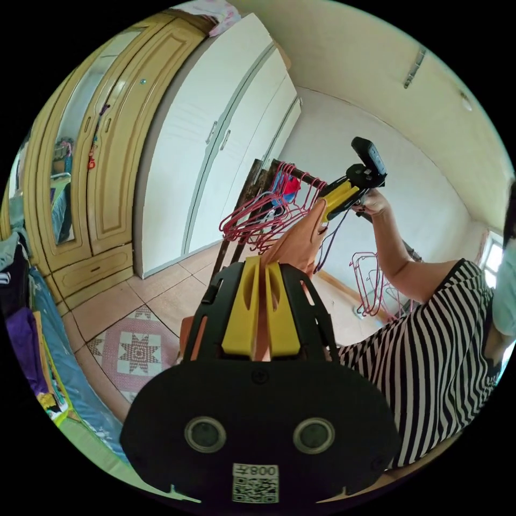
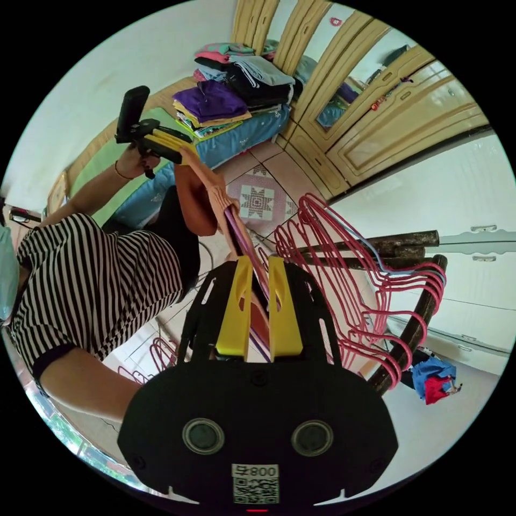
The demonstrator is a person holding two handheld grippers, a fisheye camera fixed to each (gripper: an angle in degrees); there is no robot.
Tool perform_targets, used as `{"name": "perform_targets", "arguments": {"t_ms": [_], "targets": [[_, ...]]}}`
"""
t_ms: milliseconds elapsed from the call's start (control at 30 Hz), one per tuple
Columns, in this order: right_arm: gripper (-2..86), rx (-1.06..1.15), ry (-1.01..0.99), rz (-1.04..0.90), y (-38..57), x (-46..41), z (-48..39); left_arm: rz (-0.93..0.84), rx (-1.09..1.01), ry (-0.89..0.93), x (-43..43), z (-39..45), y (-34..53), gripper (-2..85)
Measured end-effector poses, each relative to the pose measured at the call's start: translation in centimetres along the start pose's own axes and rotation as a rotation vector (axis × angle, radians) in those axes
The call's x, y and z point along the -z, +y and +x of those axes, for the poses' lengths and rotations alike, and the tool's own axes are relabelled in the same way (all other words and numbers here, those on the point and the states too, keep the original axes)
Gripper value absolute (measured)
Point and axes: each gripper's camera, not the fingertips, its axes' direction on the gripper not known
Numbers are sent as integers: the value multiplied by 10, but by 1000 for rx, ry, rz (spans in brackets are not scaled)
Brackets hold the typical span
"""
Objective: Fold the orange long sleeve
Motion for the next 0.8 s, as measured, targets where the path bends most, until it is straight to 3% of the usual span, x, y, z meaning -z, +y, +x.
{"name": "perform_targets", "arguments": {"t_ms": [100, 167, 500, 800], "targets": [[35, -52, 146, 112, 16, 38, -20, 30, 133, -34, 11, -44, 39, 5], [32, -50, 165, 194, 28, 67, -35, 91, 225, 45, 22, -74, 75, 5], [30, -133, 157, 218, 31, 100, -84, 93, 185, 68, -17, -87, 104, 6], [34, -146, 152, 225, 47, 107, -147, -73, 217, 41, -83, -111, 134, 7]]}}
